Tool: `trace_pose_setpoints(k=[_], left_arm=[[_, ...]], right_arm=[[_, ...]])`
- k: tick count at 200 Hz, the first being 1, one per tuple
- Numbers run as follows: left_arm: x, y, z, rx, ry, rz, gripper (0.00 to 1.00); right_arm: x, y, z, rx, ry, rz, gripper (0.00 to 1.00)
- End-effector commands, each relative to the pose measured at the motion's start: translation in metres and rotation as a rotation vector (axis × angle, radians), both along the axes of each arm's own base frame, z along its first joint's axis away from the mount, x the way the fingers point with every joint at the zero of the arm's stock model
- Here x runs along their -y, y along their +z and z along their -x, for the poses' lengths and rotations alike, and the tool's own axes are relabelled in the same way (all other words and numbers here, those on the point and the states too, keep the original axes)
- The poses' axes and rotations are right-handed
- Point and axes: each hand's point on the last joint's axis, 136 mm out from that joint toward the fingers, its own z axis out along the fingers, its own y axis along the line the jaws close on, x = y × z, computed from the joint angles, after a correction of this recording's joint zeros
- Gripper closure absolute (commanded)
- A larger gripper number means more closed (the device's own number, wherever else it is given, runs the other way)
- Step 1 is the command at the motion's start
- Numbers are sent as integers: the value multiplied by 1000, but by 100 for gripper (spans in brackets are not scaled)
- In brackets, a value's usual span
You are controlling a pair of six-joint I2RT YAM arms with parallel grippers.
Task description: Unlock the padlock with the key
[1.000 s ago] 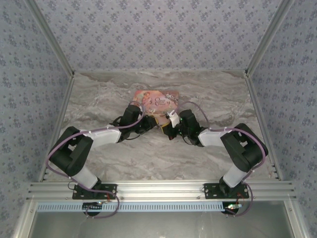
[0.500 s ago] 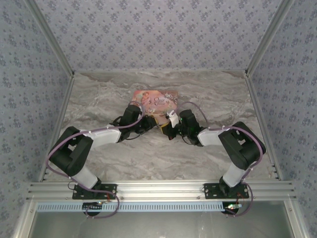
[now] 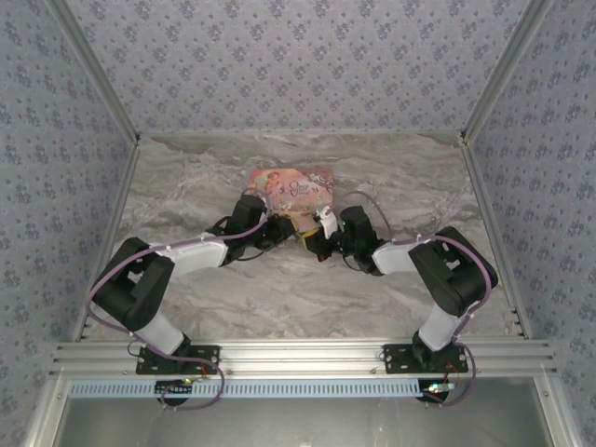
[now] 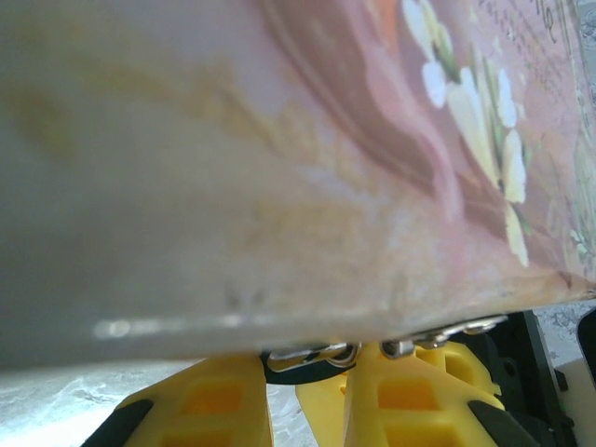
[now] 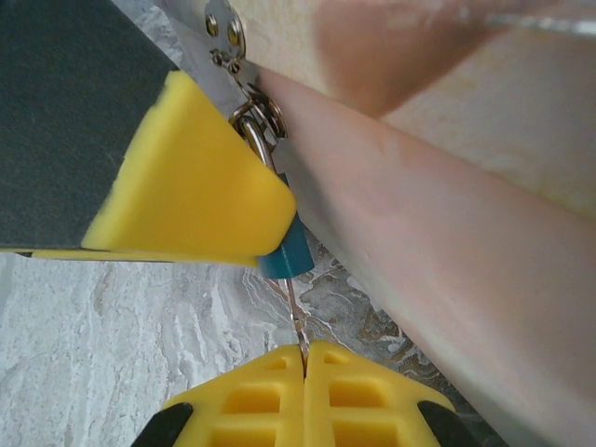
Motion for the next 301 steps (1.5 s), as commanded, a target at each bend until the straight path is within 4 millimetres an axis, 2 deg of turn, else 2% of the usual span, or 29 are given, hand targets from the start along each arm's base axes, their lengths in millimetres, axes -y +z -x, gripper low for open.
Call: trace_pose_setpoints(k=[1,88,153,196,210,241,260,281,301], left_arm=[[23,54,6,51,-90,140,82],[26,62,12,46,-126,161,82],[27,57,14,36,-135,156,82],[11,58,10,75,-87,93,80],[6,57,9,85,-74,71,75],[-8,59,2,131,-38,-17,64],[-16,67,-8,179,-20,-89,56],[-13,78,-23,235,-32,-150,51],[-1,86,-41,269,-56,-172,49]], right_arm=[[-1,15,-6,37,3,-76,100],[3,25,-15,80,23,-101,100],[-1,35,-26,91,57,-142,100],[5,20,-25,52,43,-102,100],[9,20,-27,51,20,-102,100],[29,22,-32,53,-66,-83,100],[51,22,-37,43,-162,-46,100],[79,24,-39,25,-271,-2,100],[107,27,-39,4,-380,48,100]])
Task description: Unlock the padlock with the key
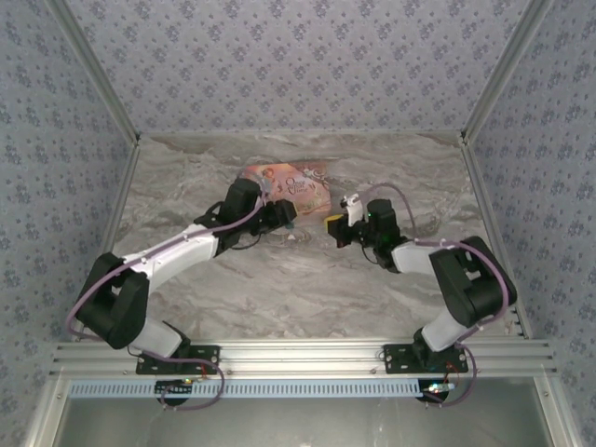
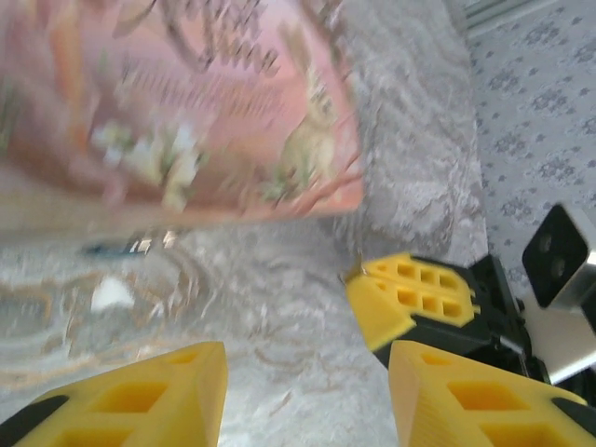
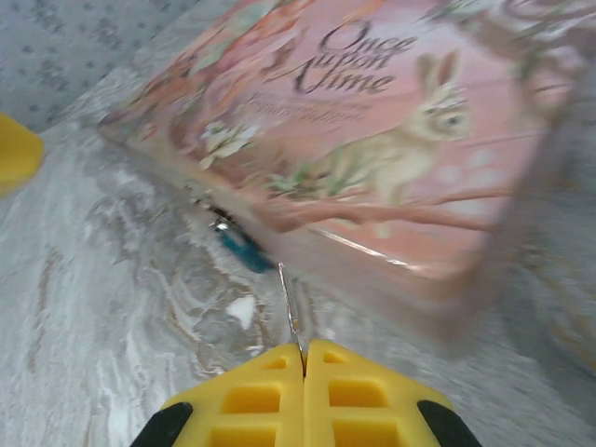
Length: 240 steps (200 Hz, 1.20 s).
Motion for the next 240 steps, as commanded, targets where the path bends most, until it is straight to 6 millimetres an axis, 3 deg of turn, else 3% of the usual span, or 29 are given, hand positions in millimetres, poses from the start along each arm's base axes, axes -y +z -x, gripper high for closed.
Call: trace_pose_setpoints(k=[1,29,63,108,141,194,240], left_arm=[[8,16,-25,91,-23,-77,49],[40,17,-52,103,-82,-99,46],[78,-3,-76,66,-149,-126,44],[107,-32,-82,16,-212,-156,42],[106,-55,-65,-54,-250,-181,42],[88,-83,-13,-143,-326,-218,42],[82,-61,12,-104,-359,-183,42]], right_arm=[[37,-3,-2,-53,-161,70,100],[68,5,3,-98,-269,157,100],[96,14,10,-146,-348,217,100],[106,19,15,-176,-370,227,100],[107,18,15,-182,-379,224,100],[108,21,13,-179,-380,227,100],[96,18,12,-198,-342,199,100]])
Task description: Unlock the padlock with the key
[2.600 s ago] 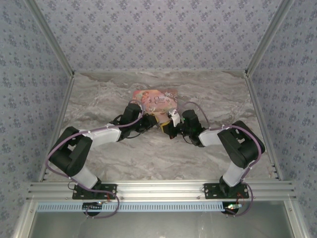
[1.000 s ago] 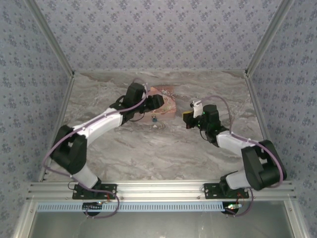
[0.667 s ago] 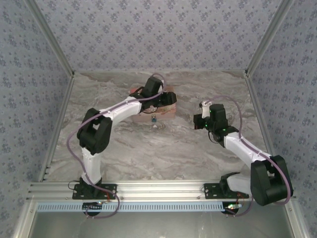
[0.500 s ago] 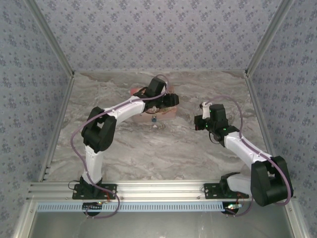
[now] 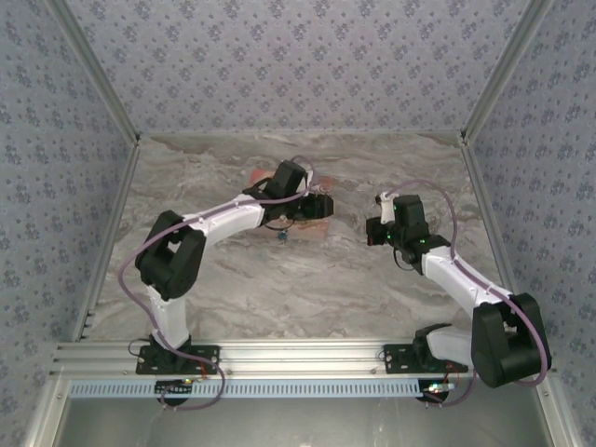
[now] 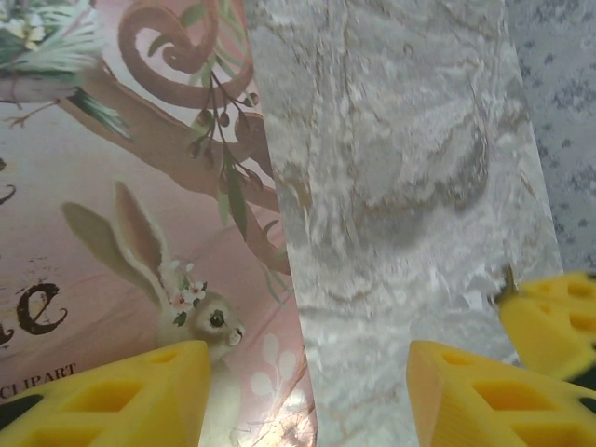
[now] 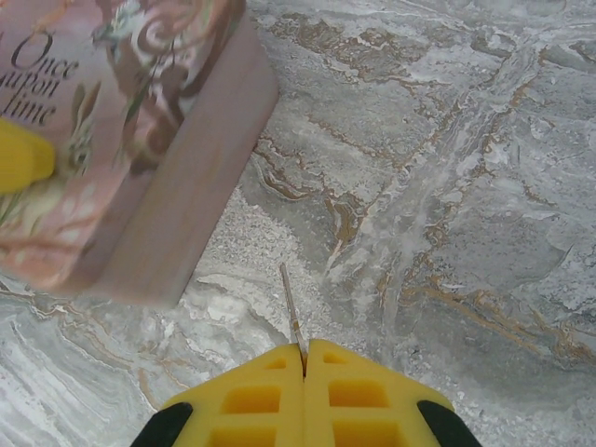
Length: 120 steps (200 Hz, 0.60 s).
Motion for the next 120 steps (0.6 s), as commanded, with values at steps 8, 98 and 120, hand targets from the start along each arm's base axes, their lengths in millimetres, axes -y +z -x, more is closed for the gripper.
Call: trace_pose_setpoints(k=[8,98,120], left_arm=[[-11,-10,32,-69,-48,-40,42],[-83,53,43,242,40,-5,17],[-105,36,55,247,64,4,14]], right_arm=[[-14,8,-4,6,28,-40,100],[-98,30,1,42,263,-302,100],[-118,30,-5,28,297,-342,100]])
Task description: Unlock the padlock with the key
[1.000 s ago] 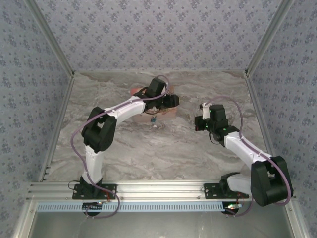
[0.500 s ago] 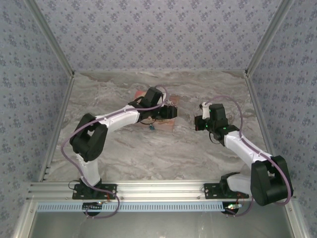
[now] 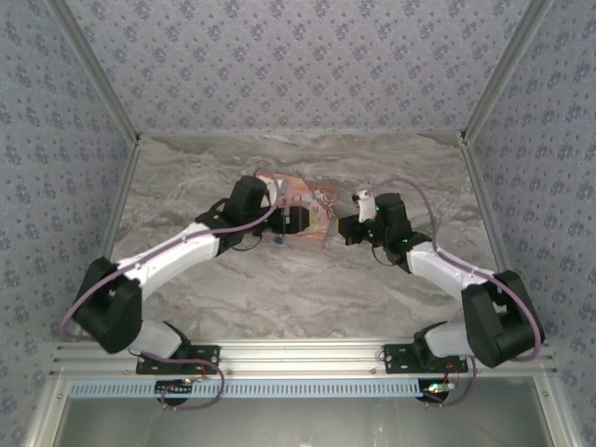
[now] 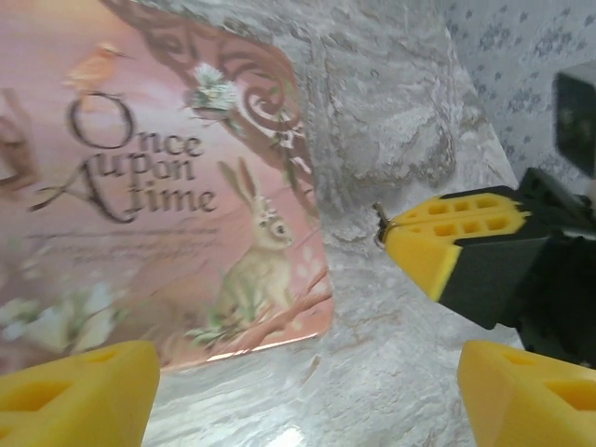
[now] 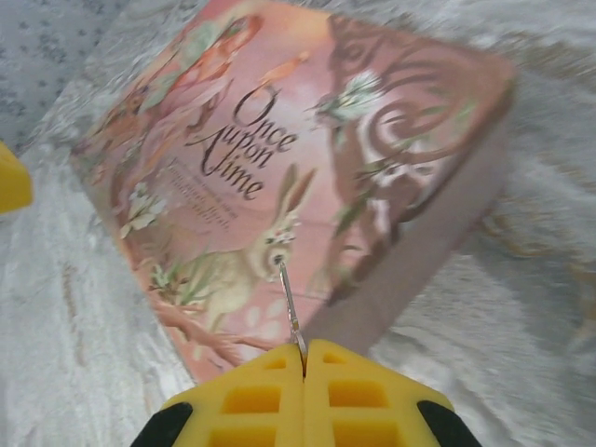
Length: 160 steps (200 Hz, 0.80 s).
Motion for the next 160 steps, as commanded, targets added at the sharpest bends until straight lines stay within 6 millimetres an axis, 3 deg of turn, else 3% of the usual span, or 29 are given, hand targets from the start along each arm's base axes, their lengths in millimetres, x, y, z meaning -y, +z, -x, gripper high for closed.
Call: trace_pose_setpoints(k=[1,38,72,121,160], left_arm=[[-21,-18,5,35,25,-12,14],[-37,-44,21,52,19,8,13],[-44,-71,20,42,30,10,13],[-35,-92,10,62,5,16,14],[-30,-107,-1,103,-12,-4,16]], right_arm=[[-28,18,-10,15,56,-94,100],[-52,17,-23,3,84,-104,100],[-62,9,-34,-19,91,-86,100],[-51,-28,-36,-95,42,43,100],[-45,-43,-30,-115,36,95,100]])
